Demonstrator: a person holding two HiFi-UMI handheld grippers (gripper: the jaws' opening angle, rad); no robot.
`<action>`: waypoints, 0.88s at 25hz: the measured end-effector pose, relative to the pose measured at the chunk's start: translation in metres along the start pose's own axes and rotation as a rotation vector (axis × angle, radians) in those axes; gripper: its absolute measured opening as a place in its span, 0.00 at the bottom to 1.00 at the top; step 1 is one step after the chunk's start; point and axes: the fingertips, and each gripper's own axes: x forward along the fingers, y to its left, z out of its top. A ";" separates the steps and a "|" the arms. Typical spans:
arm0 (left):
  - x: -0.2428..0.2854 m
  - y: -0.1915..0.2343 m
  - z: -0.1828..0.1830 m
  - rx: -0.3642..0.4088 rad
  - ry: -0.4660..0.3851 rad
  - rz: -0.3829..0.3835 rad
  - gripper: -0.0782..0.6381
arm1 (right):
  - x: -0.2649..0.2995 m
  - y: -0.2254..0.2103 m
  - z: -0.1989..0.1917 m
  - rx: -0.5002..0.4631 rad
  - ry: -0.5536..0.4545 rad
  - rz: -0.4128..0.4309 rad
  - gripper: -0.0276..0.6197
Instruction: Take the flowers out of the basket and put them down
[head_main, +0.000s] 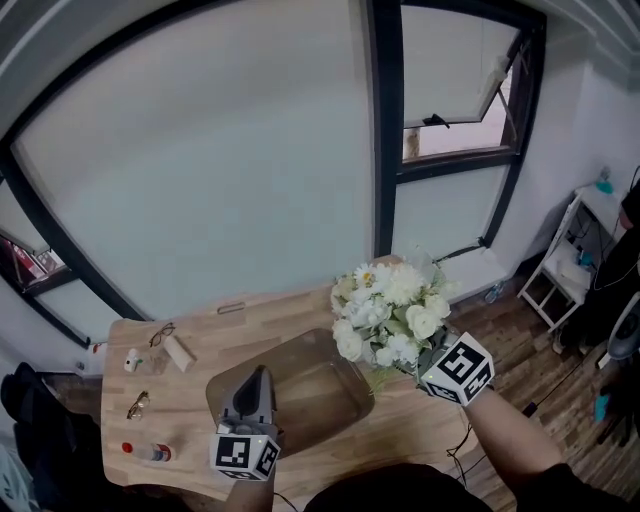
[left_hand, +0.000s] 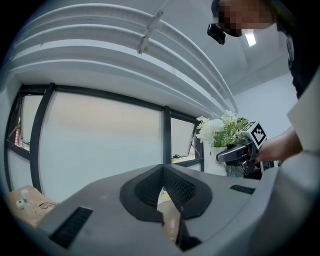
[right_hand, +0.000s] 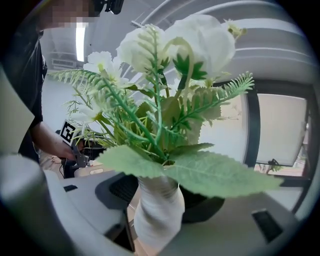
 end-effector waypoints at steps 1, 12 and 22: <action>0.003 -0.004 0.000 -0.002 0.002 -0.010 0.11 | -0.004 -0.003 -0.002 0.003 0.001 -0.011 0.46; 0.037 -0.057 -0.003 0.000 0.010 -0.136 0.11 | -0.052 -0.021 -0.029 0.027 0.037 -0.109 0.46; 0.058 -0.093 -0.009 -0.023 0.013 -0.189 0.11 | -0.079 -0.030 -0.061 0.061 0.060 -0.164 0.46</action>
